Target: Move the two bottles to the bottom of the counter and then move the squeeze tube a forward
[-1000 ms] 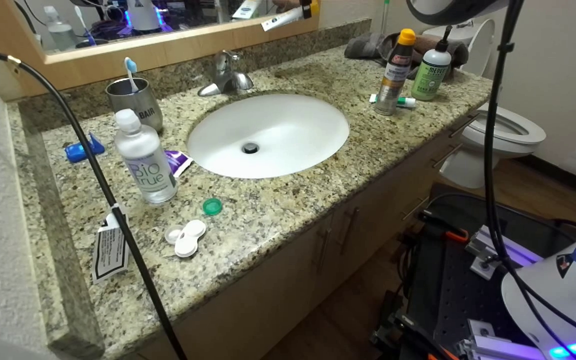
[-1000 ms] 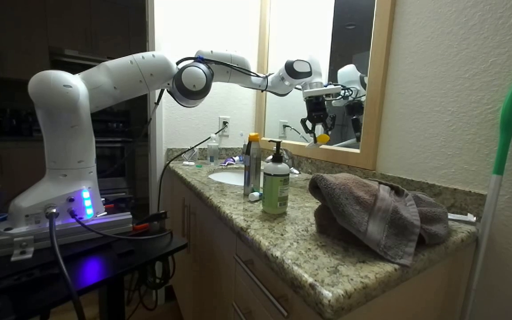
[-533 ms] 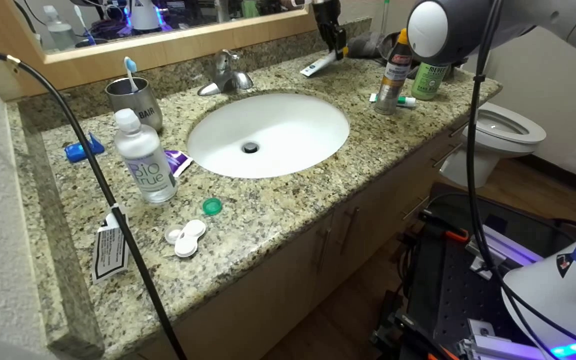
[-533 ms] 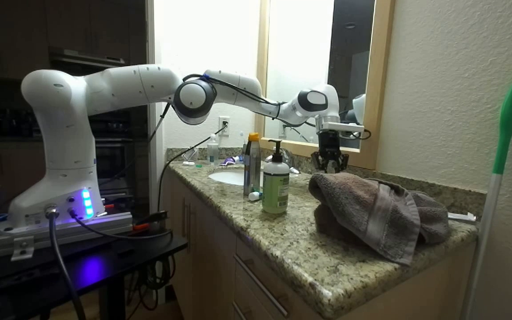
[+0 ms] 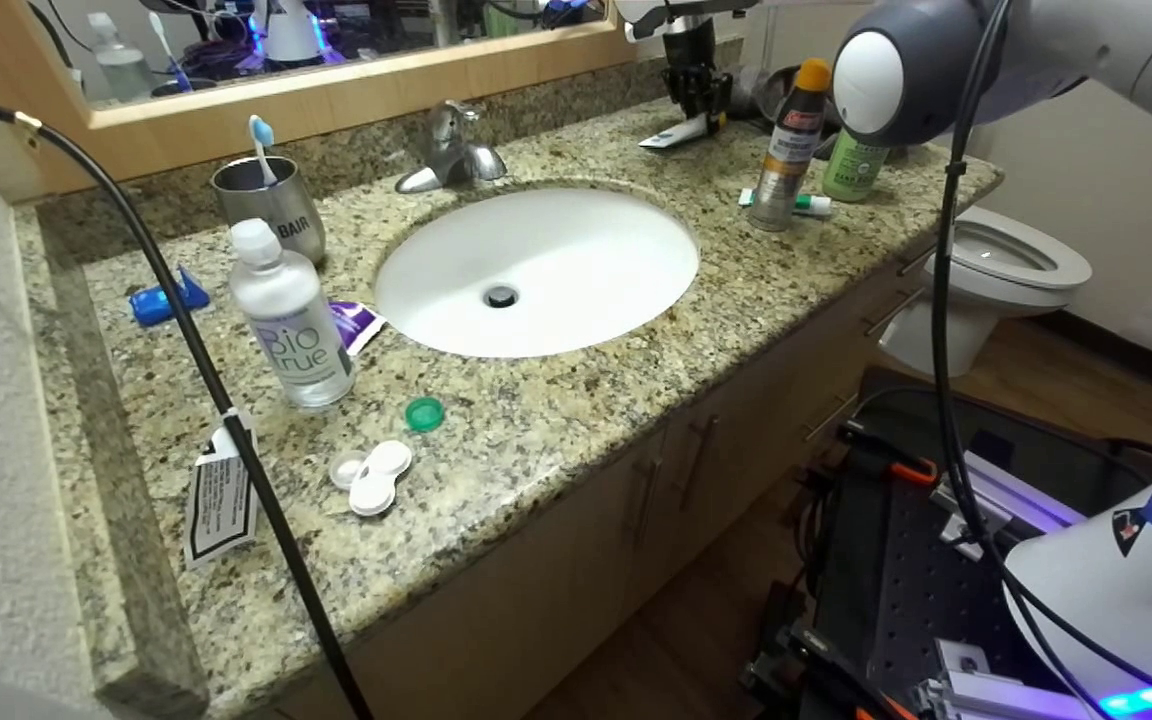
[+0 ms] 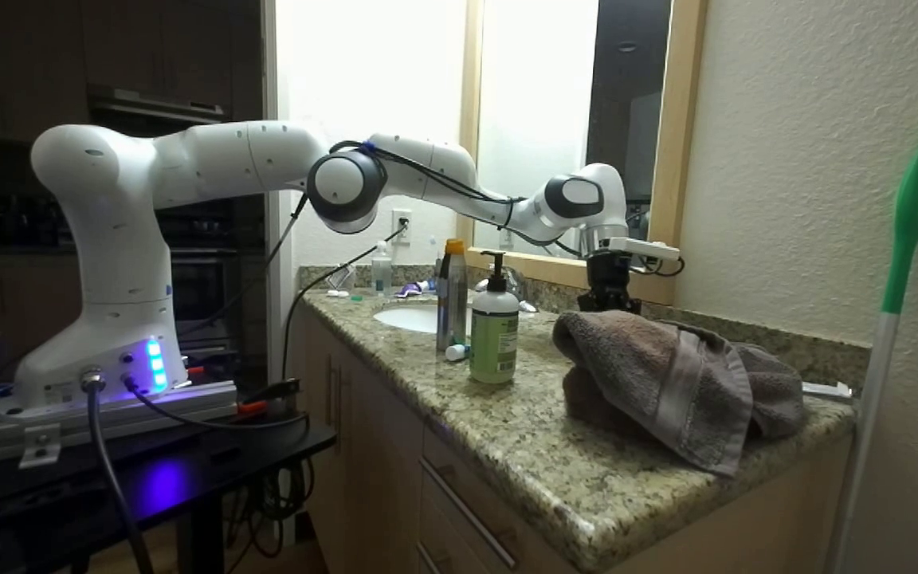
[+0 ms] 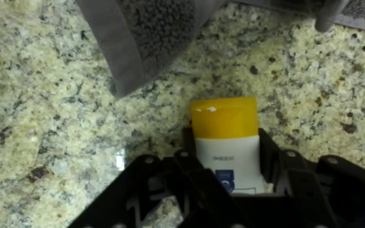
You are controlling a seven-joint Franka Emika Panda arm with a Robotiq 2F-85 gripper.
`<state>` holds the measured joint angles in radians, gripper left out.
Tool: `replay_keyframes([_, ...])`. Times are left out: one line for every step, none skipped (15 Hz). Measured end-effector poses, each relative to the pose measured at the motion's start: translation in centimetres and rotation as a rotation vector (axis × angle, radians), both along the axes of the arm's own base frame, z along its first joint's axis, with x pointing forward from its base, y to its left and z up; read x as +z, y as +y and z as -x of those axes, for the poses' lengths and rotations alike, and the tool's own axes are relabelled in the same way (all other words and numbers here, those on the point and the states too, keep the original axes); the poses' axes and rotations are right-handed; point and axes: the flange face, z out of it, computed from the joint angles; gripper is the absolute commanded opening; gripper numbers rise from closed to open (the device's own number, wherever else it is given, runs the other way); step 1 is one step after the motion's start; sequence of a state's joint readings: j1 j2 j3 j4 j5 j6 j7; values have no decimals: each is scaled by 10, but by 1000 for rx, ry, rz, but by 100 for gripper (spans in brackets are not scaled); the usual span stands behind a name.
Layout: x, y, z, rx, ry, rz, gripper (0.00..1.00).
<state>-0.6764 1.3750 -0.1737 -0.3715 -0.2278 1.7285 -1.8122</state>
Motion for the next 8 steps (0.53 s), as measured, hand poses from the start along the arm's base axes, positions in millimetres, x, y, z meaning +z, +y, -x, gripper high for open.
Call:
replay_keyframes([0,1,0,1,0,0,23])
replay_keyframes([0,1,-1,1,0,0,23])
replay_keyframes([0,1,-1,1,0,0,23])
replay_keyframes([0,1,-1,8,0,0,23])
replay_keyframes([1,1,-2,30,3,-2,23])
replay_keyframes([2,-1,-2,76,10,-3,23])
replay_keyframes([2,-3,-2,131,17,-2,23])
replay_keyframes([2,-7,-1,182,25,-2,23])
